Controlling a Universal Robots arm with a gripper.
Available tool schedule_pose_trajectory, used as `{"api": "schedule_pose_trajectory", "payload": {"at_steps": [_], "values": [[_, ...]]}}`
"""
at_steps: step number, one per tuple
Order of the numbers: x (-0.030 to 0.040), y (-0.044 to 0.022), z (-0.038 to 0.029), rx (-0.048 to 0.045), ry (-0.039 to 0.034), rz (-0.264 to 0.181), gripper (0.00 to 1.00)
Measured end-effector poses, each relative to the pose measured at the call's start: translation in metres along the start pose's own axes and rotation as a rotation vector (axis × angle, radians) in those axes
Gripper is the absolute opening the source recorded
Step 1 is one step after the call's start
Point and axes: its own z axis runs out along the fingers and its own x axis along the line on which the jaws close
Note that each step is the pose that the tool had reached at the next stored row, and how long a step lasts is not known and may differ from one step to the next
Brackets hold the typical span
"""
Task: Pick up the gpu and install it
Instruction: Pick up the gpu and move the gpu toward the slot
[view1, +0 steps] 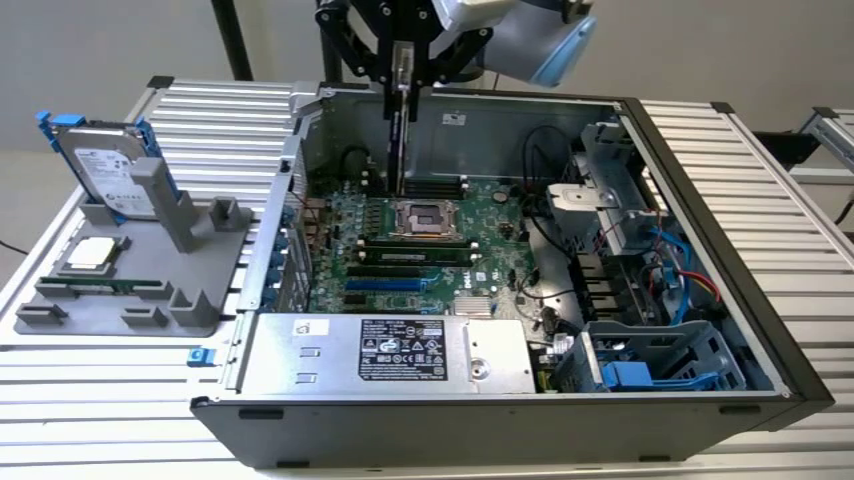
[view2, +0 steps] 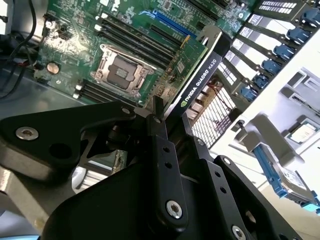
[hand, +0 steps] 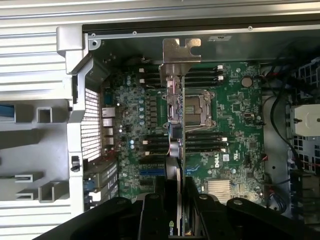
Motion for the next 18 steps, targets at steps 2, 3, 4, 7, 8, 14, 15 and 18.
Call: {"api": "schedule_pose_trajectory", "payload": {"at_steps": [2,3,4,7,8,14,15,18], "values": [[-0.0025,0.0002,0.0000,0.0000,0.0000,0.000,0.00],[-0.0036,0.0002,0.0000,0.0000,0.0000,0.000,0.00],[-0.0048,0.0003,0.0000,0.0000,0.0000,0.000,0.00],[-0.0059,0.0003,0.0000,-0.0001,0.0000,0.000,0.00],[-0.0059,0.0004,0.0000,-0.0001,0.0000,0.000,0.00],[-0.0060,0.0004,0.0004,-0.0010,-0.0218,-0.002,0.00],[-0.0060,0.0003,0.0005,-0.0001,-0.0225,-0.002,0.00],[-0.0060,0.0003,0.0006,0.0012,-0.0283,-0.002,0.00]]}}
